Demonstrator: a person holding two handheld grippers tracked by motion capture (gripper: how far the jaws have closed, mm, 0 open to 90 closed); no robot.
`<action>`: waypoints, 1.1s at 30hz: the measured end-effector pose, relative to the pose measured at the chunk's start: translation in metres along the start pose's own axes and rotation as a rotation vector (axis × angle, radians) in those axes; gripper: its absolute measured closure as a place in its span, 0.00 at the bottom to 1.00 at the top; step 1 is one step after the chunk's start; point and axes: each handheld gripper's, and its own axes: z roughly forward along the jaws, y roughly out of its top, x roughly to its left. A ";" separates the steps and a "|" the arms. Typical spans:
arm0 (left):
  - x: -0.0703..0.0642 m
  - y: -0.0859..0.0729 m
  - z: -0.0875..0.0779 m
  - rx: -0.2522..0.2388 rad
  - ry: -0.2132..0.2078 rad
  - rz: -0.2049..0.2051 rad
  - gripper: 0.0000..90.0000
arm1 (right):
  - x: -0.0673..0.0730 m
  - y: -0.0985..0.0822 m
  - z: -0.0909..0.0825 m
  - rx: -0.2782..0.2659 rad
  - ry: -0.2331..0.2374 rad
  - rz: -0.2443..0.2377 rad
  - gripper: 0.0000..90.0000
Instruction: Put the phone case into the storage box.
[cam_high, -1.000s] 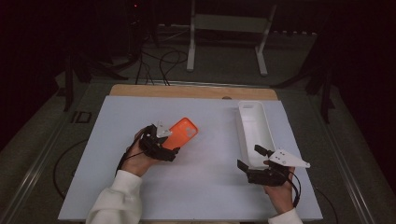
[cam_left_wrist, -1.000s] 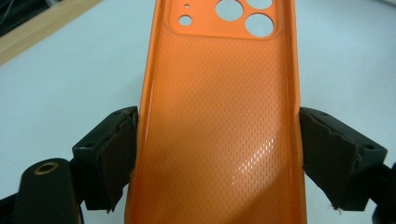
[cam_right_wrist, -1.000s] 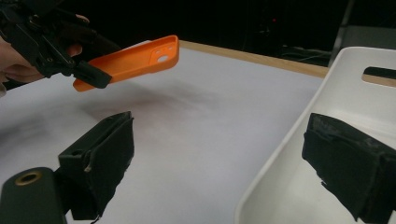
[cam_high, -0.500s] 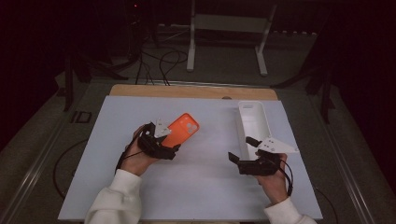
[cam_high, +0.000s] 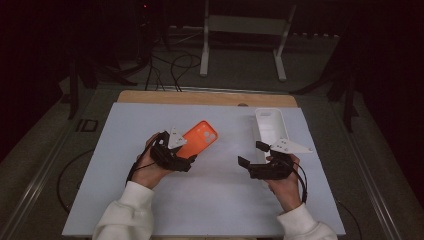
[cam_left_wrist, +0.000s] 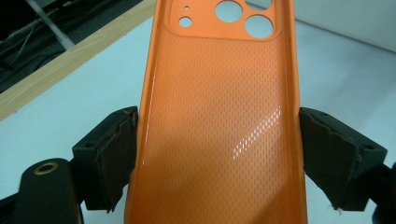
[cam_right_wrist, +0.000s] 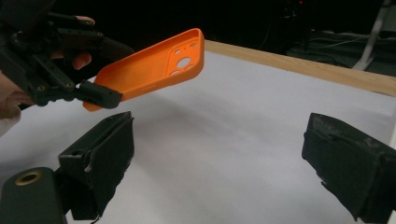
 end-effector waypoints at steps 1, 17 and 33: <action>0.000 0.000 -0.001 -0.001 0.000 0.005 0.19 | 0.000 0.001 0.001 0.001 0.003 0.004 0.10; -0.013 0.010 -0.007 -0.041 -0.014 0.050 0.19 | 0.010 0.012 0.025 0.017 0.063 0.023 0.10; -0.030 0.018 -0.009 -0.079 -0.054 0.088 0.19 | 0.018 0.016 0.041 0.031 0.121 0.045 0.10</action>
